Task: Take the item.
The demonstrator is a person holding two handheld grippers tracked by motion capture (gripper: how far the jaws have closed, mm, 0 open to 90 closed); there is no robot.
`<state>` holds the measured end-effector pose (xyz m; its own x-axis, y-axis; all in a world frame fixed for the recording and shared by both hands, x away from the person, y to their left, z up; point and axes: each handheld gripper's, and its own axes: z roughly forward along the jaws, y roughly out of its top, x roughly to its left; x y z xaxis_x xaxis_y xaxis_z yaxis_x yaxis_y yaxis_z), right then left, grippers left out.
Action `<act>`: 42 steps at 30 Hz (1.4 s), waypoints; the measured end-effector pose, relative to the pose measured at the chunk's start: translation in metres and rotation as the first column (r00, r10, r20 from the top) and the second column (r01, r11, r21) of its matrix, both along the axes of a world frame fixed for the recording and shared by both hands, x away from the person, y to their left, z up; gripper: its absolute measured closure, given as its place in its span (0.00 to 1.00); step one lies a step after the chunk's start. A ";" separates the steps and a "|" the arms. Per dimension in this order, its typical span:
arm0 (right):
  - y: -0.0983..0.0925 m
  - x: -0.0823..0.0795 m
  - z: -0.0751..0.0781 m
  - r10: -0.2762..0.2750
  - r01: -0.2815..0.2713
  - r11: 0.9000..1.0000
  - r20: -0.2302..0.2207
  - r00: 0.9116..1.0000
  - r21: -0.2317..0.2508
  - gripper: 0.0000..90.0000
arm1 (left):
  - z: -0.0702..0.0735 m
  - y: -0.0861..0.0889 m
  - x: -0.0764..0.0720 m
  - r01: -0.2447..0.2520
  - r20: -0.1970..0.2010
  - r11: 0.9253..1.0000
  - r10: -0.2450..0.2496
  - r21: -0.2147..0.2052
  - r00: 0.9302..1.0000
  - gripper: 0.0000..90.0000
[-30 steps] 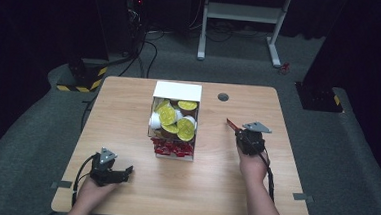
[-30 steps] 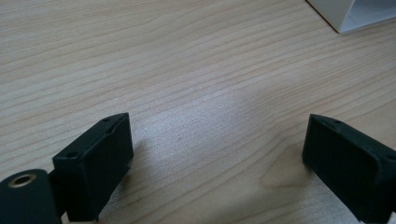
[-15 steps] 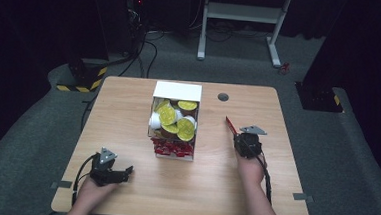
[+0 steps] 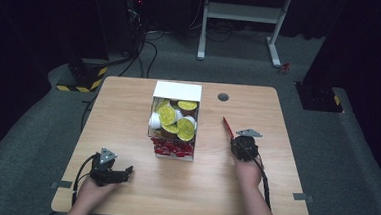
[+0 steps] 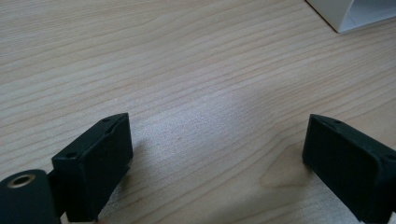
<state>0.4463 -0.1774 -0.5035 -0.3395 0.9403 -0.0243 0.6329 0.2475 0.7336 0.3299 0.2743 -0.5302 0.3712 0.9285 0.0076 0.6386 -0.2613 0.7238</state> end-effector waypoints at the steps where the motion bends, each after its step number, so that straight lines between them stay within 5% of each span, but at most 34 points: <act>1: 0.001 -0.001 0.000 -0.004 0.004 1.000 -0.003 1.000 -0.001 0.90 | 0.000 0.000 0.000 0.000 0.000 1.000 0.000 0.000 1.000 0.10; 12: 0.001 -0.010 0.003 0.005 -0.005 1.000 0.008 1.000 0.013 0.78 | 0.000 0.000 0.000 0.002 0.000 1.000 -0.002 0.004 1.000 0.10; 22: -0.004 -0.017 0.010 0.016 -0.016 1.000 0.010 1.000 0.026 0.56 | 0.000 0.000 0.000 0.001 0.000 1.000 -0.001 0.004 1.000 0.10; 42: -0.036 -0.059 0.000 0.023 -0.022 0.996 -0.004 1.000 0.082 0.34 | 0.000 0.000 0.000 -0.002 0.000 1.000 0.002 0.004 1.000 0.10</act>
